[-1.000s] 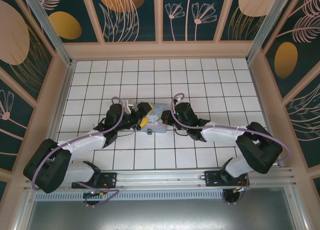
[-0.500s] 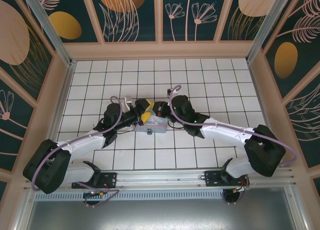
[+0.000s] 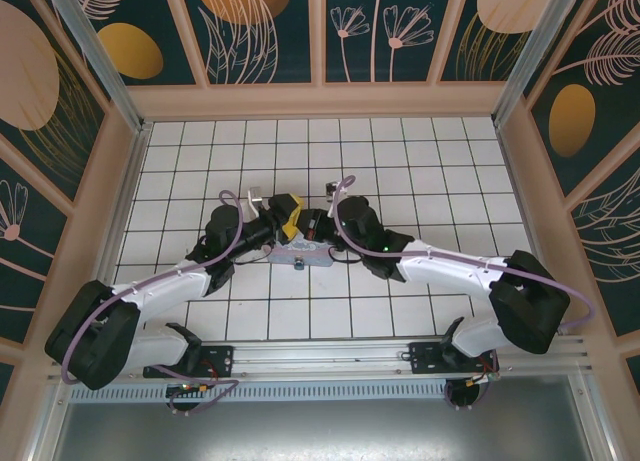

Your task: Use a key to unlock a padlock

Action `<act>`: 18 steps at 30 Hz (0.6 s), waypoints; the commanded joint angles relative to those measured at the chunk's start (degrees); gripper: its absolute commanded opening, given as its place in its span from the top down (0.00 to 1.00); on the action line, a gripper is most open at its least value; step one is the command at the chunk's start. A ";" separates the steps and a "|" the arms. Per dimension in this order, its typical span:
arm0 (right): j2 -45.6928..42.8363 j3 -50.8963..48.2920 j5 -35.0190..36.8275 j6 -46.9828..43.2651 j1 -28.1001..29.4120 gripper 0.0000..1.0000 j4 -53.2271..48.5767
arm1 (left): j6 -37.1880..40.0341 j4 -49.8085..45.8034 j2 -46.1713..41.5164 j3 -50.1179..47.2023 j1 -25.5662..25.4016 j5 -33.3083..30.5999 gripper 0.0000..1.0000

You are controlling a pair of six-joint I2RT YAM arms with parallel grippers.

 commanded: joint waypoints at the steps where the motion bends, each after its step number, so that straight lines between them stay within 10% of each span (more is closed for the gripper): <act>1: -1.24 0.12 -0.76 0.74 0.38 1.00 3.53 | -1.07 3.58 0.40 1.85 -0.18 -0.06 0.38; 18: -6.11 -3.41 3.29 0.52 -0.67 1.00 1.51 | -0.36 2.96 -1.01 0.42 -0.23 -0.84 0.67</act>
